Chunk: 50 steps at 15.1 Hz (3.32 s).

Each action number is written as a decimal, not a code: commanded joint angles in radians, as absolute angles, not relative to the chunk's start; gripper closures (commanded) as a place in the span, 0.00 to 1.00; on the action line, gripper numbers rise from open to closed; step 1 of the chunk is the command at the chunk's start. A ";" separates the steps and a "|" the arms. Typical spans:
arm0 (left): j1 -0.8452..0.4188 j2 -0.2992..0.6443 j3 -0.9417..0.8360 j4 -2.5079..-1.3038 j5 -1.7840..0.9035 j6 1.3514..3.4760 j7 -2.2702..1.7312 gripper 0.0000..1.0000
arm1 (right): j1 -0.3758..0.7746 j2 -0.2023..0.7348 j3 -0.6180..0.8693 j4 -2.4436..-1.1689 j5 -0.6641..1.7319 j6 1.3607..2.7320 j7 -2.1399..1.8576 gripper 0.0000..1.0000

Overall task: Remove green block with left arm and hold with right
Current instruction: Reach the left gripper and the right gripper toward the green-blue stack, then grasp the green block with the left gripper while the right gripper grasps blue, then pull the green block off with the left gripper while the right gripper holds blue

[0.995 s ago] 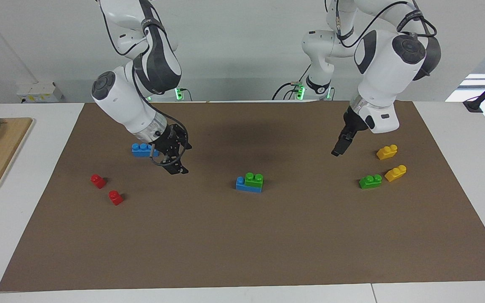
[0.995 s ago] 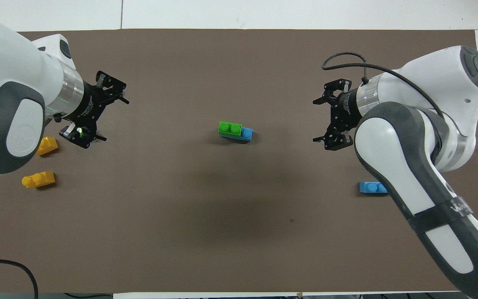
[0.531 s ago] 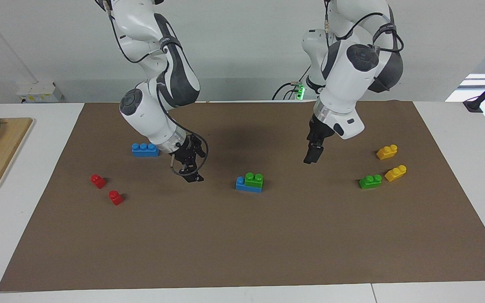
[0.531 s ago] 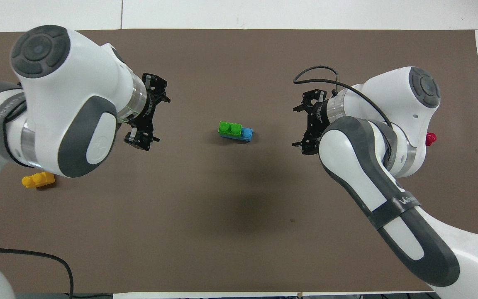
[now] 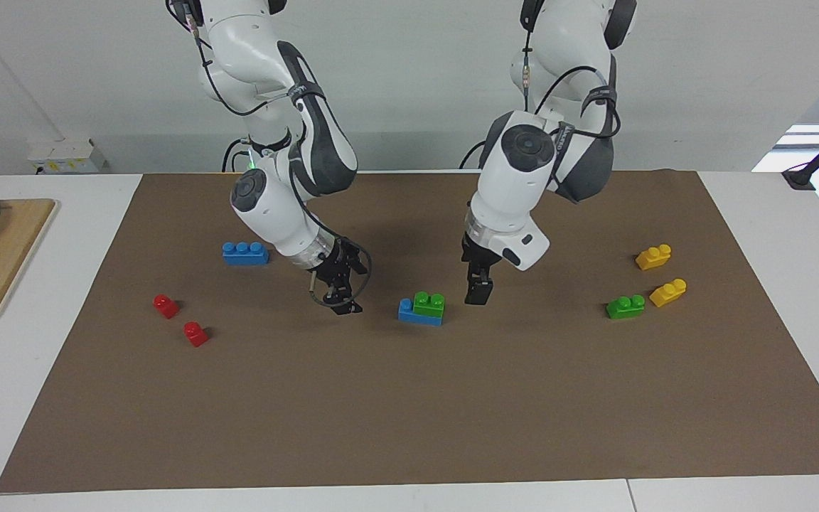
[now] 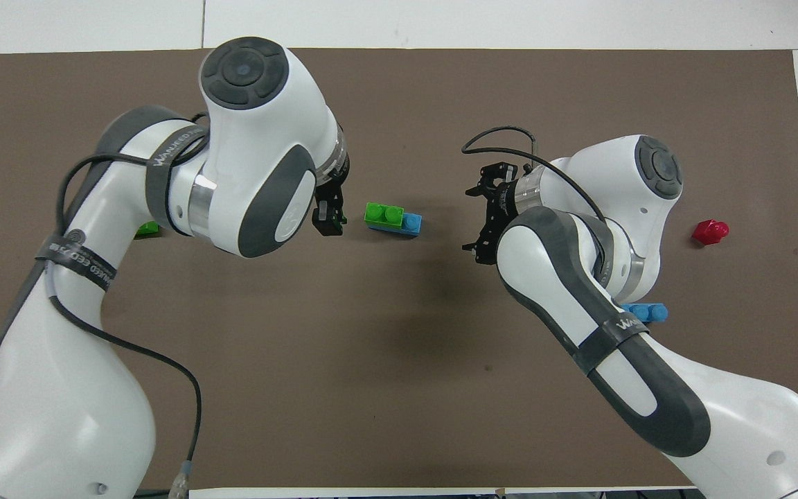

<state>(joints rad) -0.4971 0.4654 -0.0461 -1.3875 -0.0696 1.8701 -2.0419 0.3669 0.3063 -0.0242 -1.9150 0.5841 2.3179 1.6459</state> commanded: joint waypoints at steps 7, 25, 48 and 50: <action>-0.575 0.575 -0.026 -1.319 -0.011 1.937 -2.163 0.00 | 0.413 0.360 -0.026 -1.907 0.675 2.396 1.652 0.03; -0.620 0.519 -0.028 -1.566 0.077 2.135 -2.233 0.00 | 0.518 0.476 -0.025 -1.871 0.698 2.568 1.690 0.04; -0.615 0.518 -0.032 -1.491 0.078 2.013 -2.198 1.00 | 0.548 0.503 -0.025 -1.864 0.727 2.626 1.672 0.95; -0.604 0.522 -0.034 -1.436 0.066 1.933 -2.107 1.00 | 0.549 0.505 -0.025 -1.867 0.727 2.626 1.669 1.00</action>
